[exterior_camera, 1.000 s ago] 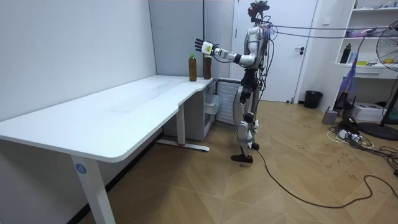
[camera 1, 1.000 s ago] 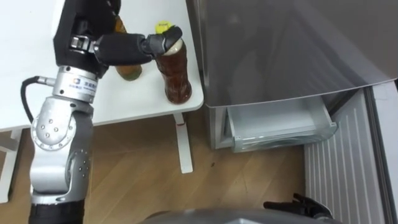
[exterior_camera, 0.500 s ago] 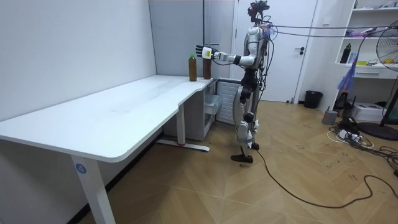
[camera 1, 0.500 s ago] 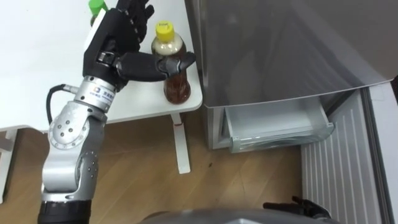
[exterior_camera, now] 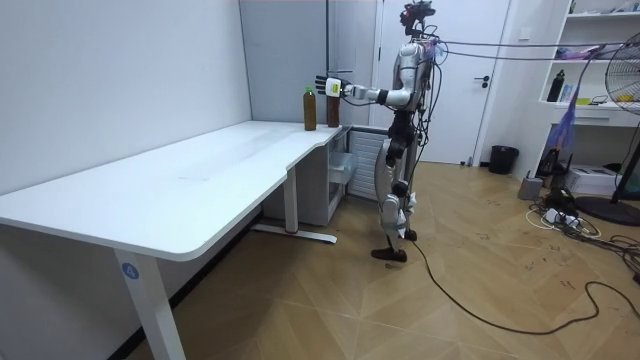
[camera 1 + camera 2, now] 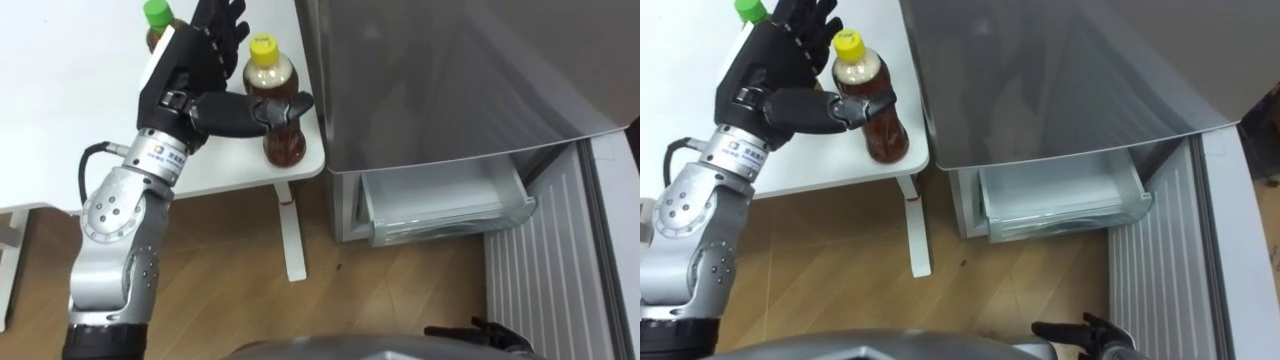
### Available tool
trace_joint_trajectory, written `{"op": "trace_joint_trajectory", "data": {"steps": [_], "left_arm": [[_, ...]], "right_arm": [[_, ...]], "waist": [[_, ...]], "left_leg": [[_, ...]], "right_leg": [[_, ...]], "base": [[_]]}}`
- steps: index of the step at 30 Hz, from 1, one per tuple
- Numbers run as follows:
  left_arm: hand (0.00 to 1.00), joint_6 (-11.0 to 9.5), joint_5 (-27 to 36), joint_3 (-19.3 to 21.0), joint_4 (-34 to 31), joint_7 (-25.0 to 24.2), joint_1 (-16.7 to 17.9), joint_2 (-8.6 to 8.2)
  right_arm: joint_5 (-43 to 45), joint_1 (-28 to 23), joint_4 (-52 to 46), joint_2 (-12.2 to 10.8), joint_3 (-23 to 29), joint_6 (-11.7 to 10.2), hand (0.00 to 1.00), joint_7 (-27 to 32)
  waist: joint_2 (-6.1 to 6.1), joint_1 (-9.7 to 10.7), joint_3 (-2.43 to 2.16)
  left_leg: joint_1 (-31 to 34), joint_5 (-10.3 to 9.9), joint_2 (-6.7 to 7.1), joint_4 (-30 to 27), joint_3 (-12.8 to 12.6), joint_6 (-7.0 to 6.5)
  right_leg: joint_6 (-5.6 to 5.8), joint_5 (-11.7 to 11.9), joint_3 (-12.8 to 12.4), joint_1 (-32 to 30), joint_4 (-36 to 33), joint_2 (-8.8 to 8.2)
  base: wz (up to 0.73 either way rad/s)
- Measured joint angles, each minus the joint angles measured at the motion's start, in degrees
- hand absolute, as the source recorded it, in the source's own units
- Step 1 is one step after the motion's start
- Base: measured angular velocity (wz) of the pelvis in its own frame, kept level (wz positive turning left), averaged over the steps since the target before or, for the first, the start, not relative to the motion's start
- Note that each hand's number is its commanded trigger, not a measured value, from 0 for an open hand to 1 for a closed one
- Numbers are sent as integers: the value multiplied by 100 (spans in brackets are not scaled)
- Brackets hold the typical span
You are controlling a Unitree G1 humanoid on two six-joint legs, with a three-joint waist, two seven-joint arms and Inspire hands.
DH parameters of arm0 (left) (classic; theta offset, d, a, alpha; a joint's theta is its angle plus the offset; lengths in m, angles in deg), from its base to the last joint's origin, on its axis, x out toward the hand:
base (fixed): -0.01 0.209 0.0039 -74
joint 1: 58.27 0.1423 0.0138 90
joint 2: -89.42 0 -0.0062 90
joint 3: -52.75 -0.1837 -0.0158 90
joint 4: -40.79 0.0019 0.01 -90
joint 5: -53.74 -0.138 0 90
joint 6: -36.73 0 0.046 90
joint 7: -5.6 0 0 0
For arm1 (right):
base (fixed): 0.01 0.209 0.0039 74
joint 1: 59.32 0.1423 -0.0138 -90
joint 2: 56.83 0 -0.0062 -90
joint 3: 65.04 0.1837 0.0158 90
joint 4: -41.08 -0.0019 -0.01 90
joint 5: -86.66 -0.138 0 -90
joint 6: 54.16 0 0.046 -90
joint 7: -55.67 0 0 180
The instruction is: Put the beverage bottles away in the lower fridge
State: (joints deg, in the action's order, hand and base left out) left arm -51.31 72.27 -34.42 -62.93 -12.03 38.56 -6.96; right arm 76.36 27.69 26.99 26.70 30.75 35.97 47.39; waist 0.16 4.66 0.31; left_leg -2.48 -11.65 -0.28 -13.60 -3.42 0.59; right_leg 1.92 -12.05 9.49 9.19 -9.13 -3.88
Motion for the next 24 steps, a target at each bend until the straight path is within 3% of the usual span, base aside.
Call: {"op": "trace_joint_trajectory", "data": {"steps": [24], "left_arm": [[0,18,6,-74,145,-6,140,3]], "right_arm": [[2,-40,-50,9,-1,-7,0,2]], "waist": [[1,1,16]], "left_leg": [[-117,0,-14,52,-110,-1]], "right_leg": [[-1,0,-162,38,-1,9]], "base": [[-2]]}}
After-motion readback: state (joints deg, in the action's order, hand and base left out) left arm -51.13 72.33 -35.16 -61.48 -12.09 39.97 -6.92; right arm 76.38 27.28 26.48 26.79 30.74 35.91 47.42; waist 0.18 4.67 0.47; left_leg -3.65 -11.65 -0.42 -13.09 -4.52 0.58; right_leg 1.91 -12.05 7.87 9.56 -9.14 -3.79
